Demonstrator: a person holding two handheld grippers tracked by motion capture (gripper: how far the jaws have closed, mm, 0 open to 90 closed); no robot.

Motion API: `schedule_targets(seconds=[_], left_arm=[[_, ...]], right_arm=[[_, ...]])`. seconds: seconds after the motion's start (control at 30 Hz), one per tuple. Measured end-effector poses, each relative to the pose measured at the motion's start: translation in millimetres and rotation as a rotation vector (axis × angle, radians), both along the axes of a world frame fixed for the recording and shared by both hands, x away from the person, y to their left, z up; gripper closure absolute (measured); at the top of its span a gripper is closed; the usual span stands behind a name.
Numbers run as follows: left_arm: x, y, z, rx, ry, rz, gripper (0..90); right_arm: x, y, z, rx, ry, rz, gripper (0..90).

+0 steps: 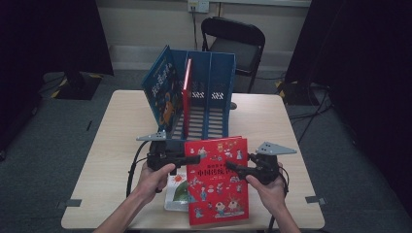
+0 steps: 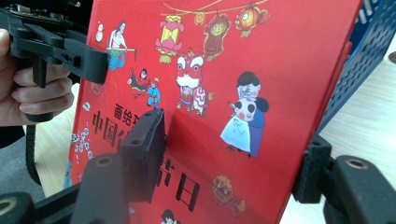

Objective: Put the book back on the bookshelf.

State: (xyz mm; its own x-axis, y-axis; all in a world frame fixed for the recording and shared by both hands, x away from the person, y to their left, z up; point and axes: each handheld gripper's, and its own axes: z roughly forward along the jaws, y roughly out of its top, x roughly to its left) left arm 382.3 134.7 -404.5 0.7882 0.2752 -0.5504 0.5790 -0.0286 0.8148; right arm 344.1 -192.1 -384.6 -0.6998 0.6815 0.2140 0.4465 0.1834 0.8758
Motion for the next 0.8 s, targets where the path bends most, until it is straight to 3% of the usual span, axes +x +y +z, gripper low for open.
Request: schedule_targets(seconds=[0.13, 0.27, 0.5, 0.8], left_arm=[[-2.4, -3.1, 9.7, -0.020, -0.013, -0.012, 73.7], [-4.6, -5.9, 22.1, -0.015, -0.075, -0.020, 74.8], [-3.6, -2.8, 37.5, -0.035, -0.104, -0.011, 74.3], [2.2, 11.0, 52.6, -0.044, -0.160, 0.043, 73.5]], right_arm=[[-4.2, -3.9, 8.4, 0.004, -0.019, -0.011, 41.2], [-7.0, -8.8, 19.3, 0.026, -0.052, -0.026, 44.6], [-7.4, -9.2, 29.5, 0.046, -0.079, -0.029, 46.4], [5.5, 3.7, 46.5, 0.045, -0.118, -0.014, 46.3]])
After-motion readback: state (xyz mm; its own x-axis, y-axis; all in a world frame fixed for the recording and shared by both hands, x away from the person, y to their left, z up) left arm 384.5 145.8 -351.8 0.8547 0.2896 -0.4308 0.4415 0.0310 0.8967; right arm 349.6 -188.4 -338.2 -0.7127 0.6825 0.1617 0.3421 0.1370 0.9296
